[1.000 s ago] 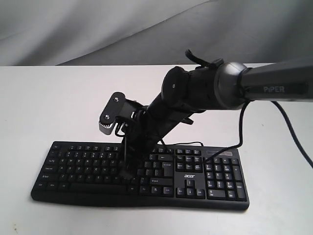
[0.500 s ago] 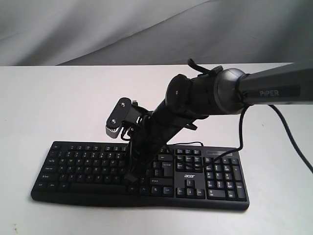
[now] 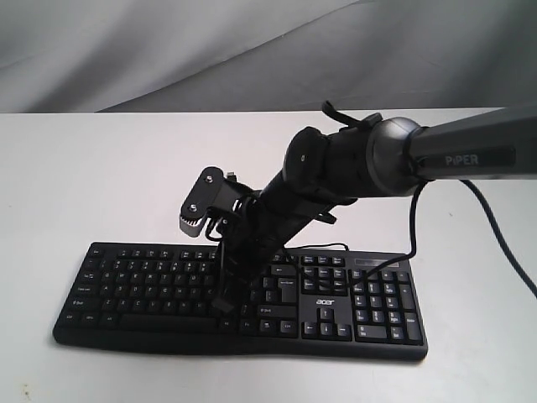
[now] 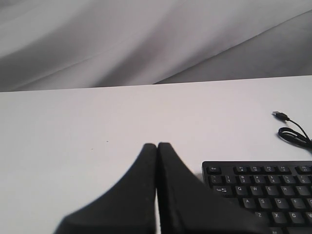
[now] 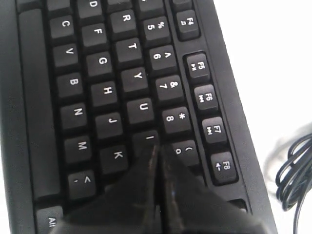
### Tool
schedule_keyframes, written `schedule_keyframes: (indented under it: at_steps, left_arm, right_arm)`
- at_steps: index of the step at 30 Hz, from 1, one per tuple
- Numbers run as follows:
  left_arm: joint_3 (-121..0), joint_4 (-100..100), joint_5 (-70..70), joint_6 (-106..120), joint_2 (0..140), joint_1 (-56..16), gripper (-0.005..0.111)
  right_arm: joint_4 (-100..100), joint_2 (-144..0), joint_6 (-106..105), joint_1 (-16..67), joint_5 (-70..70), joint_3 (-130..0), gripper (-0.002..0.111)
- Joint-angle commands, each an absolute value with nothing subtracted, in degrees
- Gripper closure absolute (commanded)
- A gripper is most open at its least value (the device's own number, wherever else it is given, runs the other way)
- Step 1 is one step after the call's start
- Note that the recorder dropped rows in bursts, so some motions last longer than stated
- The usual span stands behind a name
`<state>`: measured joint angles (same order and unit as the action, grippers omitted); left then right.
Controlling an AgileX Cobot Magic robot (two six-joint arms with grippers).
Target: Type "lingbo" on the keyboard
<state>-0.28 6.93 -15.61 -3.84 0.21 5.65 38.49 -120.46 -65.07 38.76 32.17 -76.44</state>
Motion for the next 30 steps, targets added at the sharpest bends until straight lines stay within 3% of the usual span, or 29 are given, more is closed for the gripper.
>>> schedule_keyframes:
  at_steps: [1,15,30]
  left_arm:
    - [0.0,6.71,-15.23,-3.96,0.0,5.71,0.106]
    - [0.0,6.71,-15.23,-3.96,0.0,5.71,0.106]
    - [0.0,6.71,-15.23,-3.96,0.0,5.71,0.106]
  right_arm:
    - [38.98,-120.37,-65.64,38.47,32.01,-76.42,0.108]
    - [38.33,-120.53,-65.95,38.1,33.65,-76.53,0.108]
    - [27.32,-98.03,-54.24,37.27,33.05,-74.22,0.108]
